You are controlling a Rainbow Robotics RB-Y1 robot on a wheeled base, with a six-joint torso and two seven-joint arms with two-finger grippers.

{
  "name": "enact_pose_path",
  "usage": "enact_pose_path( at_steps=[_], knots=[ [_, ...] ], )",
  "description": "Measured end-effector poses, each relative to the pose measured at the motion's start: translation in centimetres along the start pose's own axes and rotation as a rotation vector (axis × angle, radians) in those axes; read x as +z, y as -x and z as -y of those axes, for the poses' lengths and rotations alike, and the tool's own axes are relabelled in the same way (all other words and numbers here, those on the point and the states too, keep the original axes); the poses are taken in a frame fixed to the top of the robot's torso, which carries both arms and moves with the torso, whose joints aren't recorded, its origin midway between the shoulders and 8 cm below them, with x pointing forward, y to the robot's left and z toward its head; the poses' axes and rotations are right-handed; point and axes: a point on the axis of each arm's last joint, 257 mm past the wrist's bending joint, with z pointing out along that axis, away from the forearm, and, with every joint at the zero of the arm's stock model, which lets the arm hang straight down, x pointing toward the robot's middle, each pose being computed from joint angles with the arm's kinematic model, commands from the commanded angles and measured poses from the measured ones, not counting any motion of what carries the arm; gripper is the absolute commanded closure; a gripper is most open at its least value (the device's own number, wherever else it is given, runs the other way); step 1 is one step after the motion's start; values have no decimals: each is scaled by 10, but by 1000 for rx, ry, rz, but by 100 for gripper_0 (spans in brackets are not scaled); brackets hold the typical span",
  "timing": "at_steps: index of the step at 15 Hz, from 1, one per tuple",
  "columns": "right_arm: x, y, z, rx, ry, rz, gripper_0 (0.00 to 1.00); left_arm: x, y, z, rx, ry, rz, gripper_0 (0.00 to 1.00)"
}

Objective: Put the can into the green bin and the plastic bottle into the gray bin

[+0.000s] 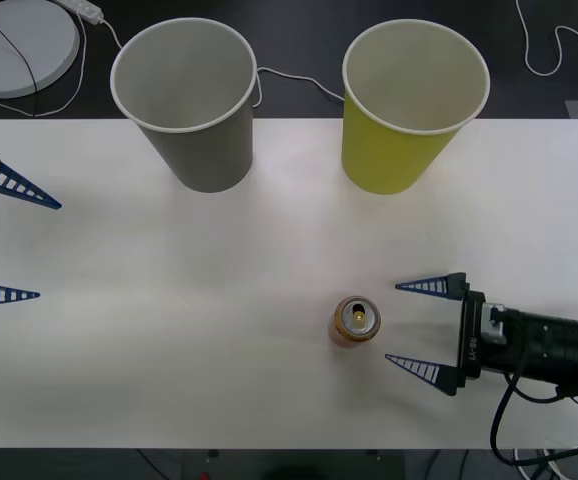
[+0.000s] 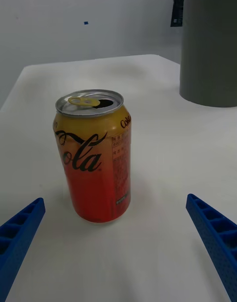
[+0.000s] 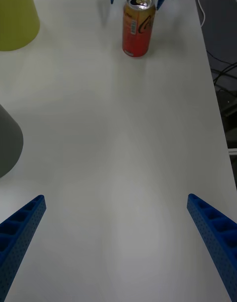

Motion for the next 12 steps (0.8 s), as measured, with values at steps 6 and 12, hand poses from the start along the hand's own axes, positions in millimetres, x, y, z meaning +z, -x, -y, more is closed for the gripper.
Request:
enact_pose_path(
  at_steps=[6,12],
  knots=[
    [27,1,-12,13,7,24,0,0,0,0,0,0,0,0],
    [52,3,-21,21,7,38,0,0,0,0,0,0,0,0]
  ],
)
